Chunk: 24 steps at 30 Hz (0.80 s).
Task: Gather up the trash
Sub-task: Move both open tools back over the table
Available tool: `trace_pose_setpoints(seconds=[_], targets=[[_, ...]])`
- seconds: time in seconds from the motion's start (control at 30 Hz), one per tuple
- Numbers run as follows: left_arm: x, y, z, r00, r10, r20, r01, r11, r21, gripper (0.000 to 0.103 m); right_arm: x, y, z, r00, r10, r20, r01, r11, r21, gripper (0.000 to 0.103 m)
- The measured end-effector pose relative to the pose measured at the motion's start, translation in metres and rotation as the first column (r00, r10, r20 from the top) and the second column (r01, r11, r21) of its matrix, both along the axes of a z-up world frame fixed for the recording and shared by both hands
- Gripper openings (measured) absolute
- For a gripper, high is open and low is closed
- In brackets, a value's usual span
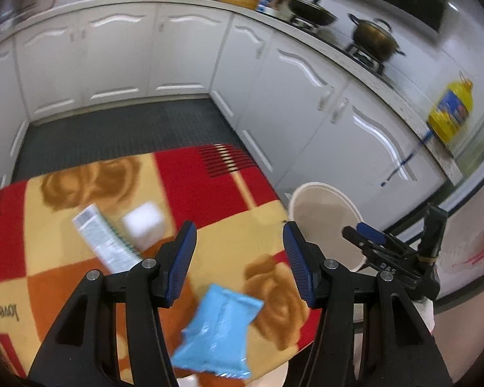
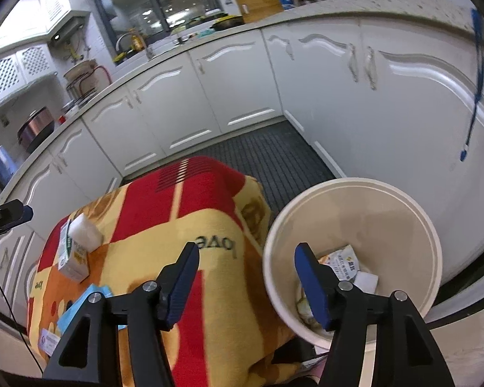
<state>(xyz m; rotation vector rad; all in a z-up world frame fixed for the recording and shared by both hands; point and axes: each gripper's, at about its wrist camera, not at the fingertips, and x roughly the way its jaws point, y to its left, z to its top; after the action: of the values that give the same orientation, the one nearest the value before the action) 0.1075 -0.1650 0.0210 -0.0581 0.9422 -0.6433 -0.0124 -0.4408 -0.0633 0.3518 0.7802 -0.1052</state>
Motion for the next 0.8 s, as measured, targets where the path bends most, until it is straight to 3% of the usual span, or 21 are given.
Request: trace_pose_setpoints(seconds=[0.4, 0.8], targets=[[0.003, 0.088, -0.026, 0.986, 0.155, -0.06, -0.154, 0.988, 0.017, 0.055, 0.019, 0.059, -0.006, 0.991, 0.129, -0.029, -0.129, 0.992, 0.004, 0.064], [-0.007, 0.121, -0.058, 0.972, 0.192, -0.133, -0.191, 0.981, 0.015, 0.055, 0.035, 0.115, -0.017, 0.965, 0.251, -0.074, -0.251, 0.968, 0.002, 0.065]])
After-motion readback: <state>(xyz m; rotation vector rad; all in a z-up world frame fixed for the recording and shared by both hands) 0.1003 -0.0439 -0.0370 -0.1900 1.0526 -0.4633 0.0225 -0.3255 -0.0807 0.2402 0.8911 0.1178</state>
